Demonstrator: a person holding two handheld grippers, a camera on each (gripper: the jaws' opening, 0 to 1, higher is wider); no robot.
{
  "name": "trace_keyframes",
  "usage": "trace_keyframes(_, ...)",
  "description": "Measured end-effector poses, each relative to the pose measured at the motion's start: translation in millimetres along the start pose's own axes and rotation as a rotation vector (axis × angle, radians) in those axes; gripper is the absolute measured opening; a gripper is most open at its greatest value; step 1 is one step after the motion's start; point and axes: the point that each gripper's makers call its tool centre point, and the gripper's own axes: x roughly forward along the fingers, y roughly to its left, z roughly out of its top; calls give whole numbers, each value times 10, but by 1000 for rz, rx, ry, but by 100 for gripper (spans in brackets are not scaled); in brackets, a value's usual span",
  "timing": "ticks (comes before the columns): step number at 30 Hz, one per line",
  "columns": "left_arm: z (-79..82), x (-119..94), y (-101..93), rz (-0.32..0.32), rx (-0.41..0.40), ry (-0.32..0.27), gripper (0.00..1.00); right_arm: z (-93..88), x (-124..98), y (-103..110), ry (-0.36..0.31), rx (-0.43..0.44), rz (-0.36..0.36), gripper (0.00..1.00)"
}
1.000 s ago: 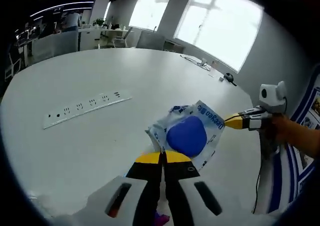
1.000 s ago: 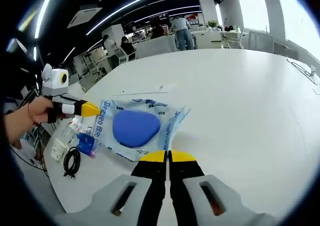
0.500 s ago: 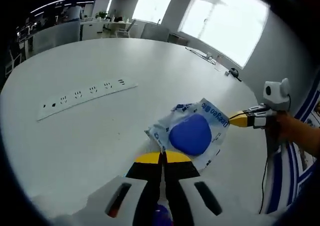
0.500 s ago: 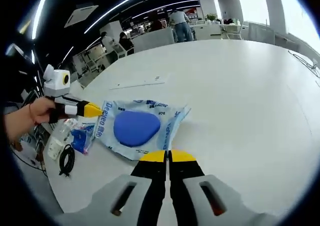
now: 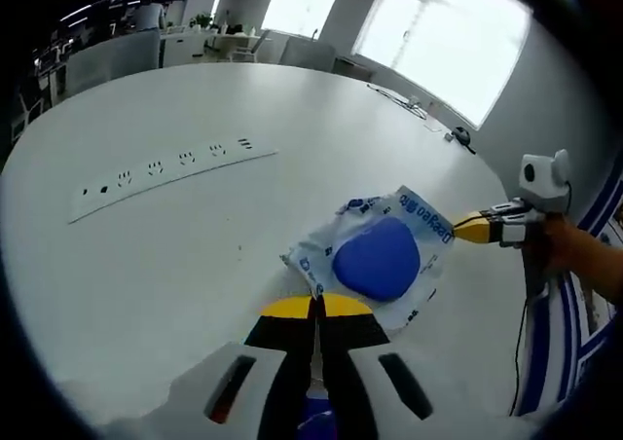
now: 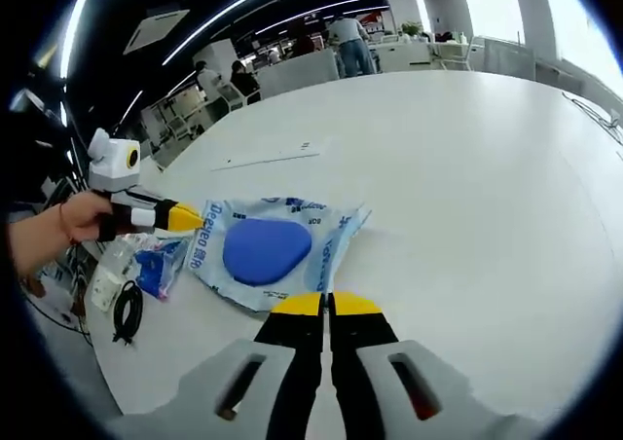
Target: Arrange the tabletop items into an orderly group along one side of the table until the central work area is clear of visible clutter.
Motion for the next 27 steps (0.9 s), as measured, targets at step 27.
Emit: trace_keyframes(27,-64,56,118,15,-23,2,3,-96,44,-57,4,39,2,2)
